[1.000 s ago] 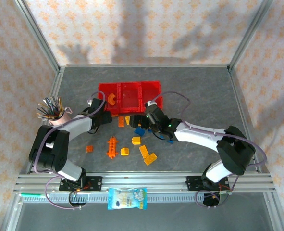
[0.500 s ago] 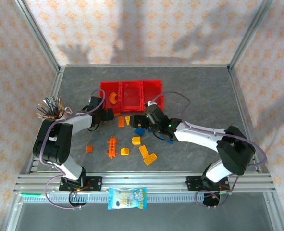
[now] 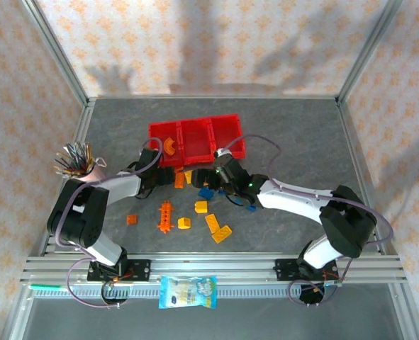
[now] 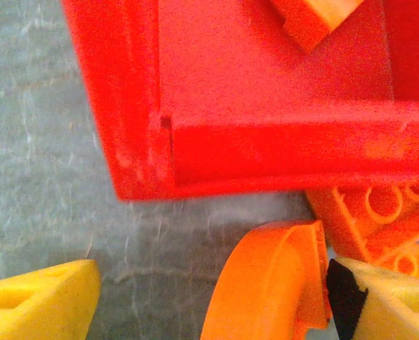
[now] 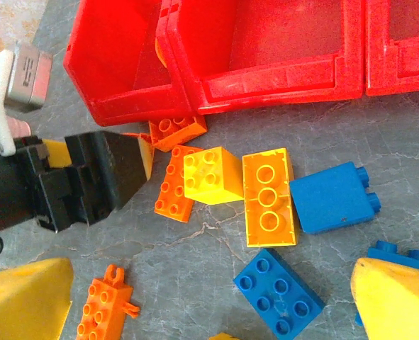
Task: Sort the legos into containers by color
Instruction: Pick up the lego from the middle-left of the table.
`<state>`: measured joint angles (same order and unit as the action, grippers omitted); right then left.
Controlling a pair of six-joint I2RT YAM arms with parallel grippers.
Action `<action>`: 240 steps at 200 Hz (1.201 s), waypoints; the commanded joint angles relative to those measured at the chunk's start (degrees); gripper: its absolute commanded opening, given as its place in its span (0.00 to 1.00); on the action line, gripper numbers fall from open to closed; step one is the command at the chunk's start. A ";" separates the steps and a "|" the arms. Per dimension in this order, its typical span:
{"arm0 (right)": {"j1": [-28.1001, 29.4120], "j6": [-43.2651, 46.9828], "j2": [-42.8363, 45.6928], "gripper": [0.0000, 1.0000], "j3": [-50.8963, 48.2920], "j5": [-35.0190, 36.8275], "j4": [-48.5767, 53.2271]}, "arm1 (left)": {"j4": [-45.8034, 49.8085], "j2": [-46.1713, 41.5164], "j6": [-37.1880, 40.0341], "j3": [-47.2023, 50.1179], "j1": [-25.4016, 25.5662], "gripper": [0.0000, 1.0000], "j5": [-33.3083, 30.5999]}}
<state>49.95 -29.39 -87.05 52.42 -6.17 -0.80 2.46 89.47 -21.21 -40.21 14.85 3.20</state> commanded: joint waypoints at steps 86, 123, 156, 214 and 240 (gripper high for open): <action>0.19 0.16 1.44 1.00 1.10 1.21 0.97 | 4.04 -4.17 -2.73 1.97 0.35 0.86 -1.52; 0.15 0.20 1.79 1.00 0.84 1.50 1.06 | 4.88 -1.07 -1.10 -0.79 0.61 0.91 -0.13; 0.14 0.20 1.79 1.00 0.57 1.78 0.97 | 5.59 -0.62 -1.36 -0.76 2.69 0.91 0.79; 0.12 0.29 1.00 1.00 1.10 0.99 0.67 | 8.37 -2.11 -3.71 0.73 5.18 0.84 -2.63; 0.12 0.29 0.57 1.00 1.43 0.51 0.62 | 9.92 -1.08 -4.10 0.48 5.27 0.76 -4.24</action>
<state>49.95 -29.36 -86.94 52.42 -6.20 -0.82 8.12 88.12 -24.18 -39.70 19.59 1.04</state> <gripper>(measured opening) 0.996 0.795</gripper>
